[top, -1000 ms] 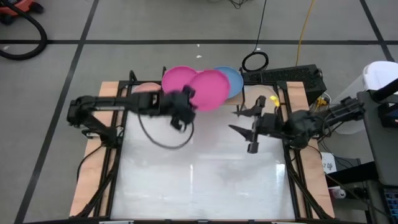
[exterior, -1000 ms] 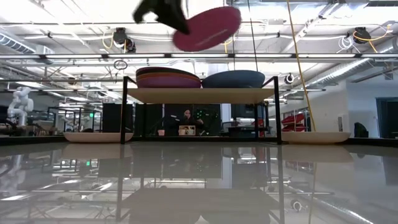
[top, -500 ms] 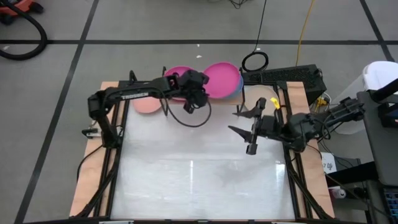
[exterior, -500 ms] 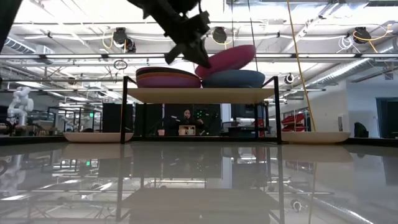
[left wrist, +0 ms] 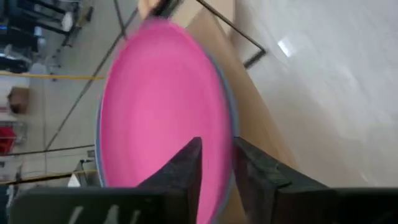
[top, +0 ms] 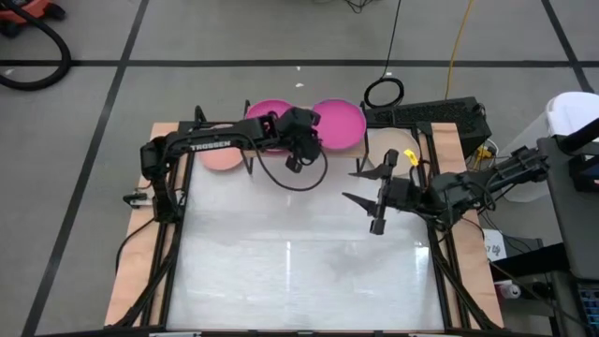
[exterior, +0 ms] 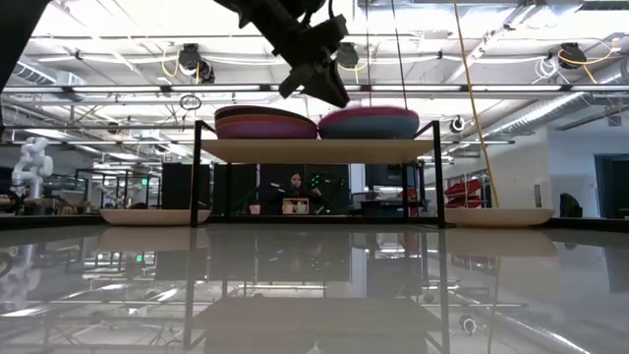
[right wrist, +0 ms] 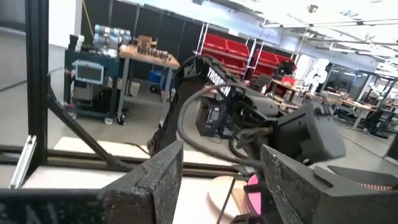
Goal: Place and stack plates onto a shelf
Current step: Stack the pink plate on top of the blue plate on the shelf, then stack the gray plate on top of the right pink plate on the shelf
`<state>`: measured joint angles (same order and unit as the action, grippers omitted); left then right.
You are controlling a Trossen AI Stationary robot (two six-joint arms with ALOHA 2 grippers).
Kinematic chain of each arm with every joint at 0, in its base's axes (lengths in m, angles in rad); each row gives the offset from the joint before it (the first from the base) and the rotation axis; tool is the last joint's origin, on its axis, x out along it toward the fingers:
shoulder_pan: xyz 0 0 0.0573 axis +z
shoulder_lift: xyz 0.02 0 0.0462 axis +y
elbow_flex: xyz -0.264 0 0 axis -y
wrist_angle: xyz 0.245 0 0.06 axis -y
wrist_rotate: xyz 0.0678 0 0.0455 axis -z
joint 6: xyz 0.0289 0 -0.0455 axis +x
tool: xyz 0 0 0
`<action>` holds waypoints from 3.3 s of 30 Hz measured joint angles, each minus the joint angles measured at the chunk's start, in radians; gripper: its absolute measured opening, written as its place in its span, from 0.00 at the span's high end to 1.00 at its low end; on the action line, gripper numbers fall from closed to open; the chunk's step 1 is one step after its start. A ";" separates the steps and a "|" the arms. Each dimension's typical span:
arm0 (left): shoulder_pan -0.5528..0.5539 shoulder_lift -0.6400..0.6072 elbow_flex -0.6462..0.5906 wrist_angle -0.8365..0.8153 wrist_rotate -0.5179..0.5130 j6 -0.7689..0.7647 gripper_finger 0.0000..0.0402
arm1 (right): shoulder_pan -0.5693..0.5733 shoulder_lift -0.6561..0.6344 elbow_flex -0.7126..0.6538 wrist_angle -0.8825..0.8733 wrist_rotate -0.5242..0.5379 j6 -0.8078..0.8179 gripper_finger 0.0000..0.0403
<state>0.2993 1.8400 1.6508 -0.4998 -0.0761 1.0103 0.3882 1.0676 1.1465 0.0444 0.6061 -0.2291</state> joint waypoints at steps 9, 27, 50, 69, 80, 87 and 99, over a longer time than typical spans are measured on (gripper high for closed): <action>-0.007 -0.053 -0.002 0.019 -0.112 -0.076 0.55 | 0.000 0.000 0.000 -0.012 0.011 -0.041 0.51; 0.095 -0.760 -0.170 0.034 0.175 -0.500 0.50 | -0.079 -0.007 0.000 -0.410 0.586 0.092 0.51; 0.071 -1.241 -1.151 0.756 0.176 -0.836 0.50 | -0.521 0.031 -0.155 -1.055 -0.089 0.352 0.51; 0.071 -1.239 -1.265 0.815 0.174 -0.903 0.50 | -0.712 0.040 -0.656 -0.583 -0.111 0.367 0.51; 0.071 -1.238 -1.265 0.789 0.175 -0.913 0.50 | -0.830 0.042 -0.784 -0.382 -0.100 0.316 0.51; 0.071 -1.238 -1.265 0.788 0.175 -0.911 0.50 | -0.865 0.040 -0.832 -0.273 -0.147 0.322 0.63; 0.070 -1.238 -1.265 0.788 0.176 -0.924 0.50 | -0.865 0.033 -0.832 -0.215 -0.163 0.339 0.96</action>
<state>0.3696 0.6018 0.3859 0.2882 0.0997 0.0867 -0.4767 1.1009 0.3148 -0.1711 0.4428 0.1103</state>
